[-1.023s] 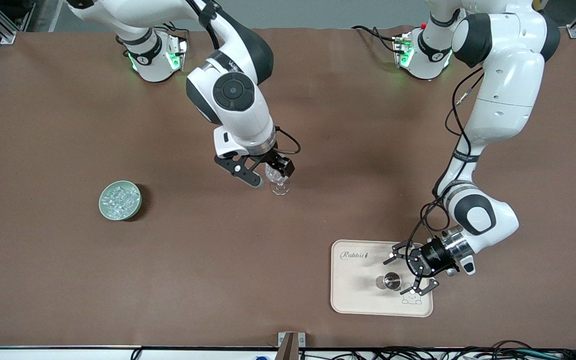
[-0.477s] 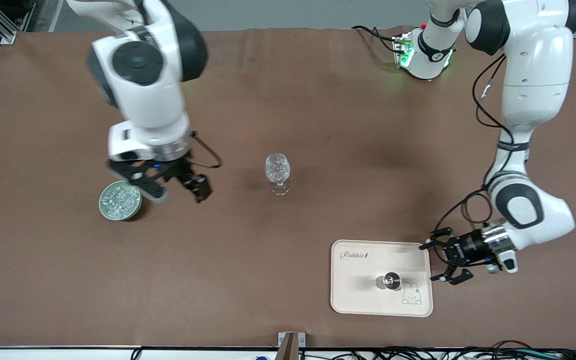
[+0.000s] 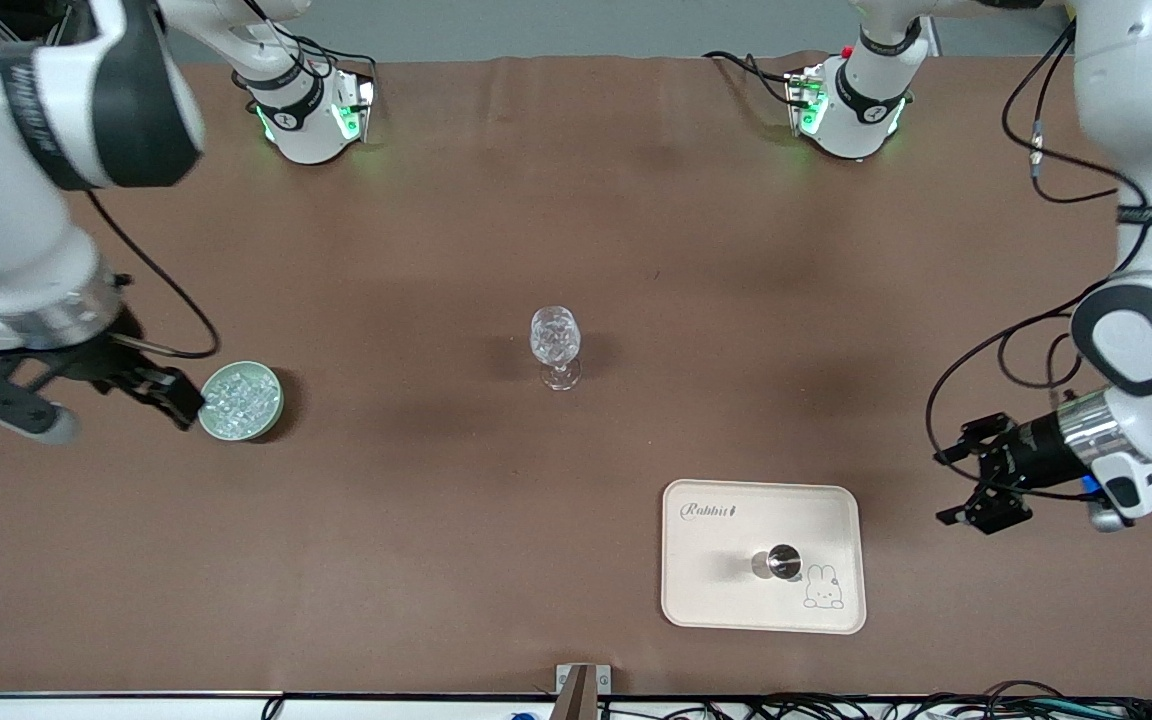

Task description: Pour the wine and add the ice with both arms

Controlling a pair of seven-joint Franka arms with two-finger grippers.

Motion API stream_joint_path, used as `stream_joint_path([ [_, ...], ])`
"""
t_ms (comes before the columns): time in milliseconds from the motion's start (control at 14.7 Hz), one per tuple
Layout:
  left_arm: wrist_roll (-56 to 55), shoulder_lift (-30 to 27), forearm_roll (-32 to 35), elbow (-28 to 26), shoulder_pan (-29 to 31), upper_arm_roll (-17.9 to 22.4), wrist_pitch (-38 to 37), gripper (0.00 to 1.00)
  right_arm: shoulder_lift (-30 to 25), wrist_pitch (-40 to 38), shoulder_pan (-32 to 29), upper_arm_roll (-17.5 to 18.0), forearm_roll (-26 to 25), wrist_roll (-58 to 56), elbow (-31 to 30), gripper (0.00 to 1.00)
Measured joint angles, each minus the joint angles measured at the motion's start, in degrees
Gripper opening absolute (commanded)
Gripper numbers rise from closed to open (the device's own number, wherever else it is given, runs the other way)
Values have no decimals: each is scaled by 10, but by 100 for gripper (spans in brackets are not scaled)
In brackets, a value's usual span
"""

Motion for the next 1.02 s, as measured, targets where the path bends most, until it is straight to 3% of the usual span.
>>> stream_joint_path([
  [341, 98, -141, 216, -64, 1, -18, -112, 100, -70, -84, -2, -100, 68, -184, 0, 100],
  [545, 119, -211, 307, -86, 8, -70, -155, 100, -106, -136, -2, -126, 71, -240, -1, 100],
  [682, 122, -250, 326, -88, 13, -104, -192, 100, -129, -158, -2, -135, 83, -256, -7, 100],
  [1023, 155, -326, 353, -89, 15, -130, -259, 100, -152, -150, -1, -148, 112, -260, -44, 100],
])
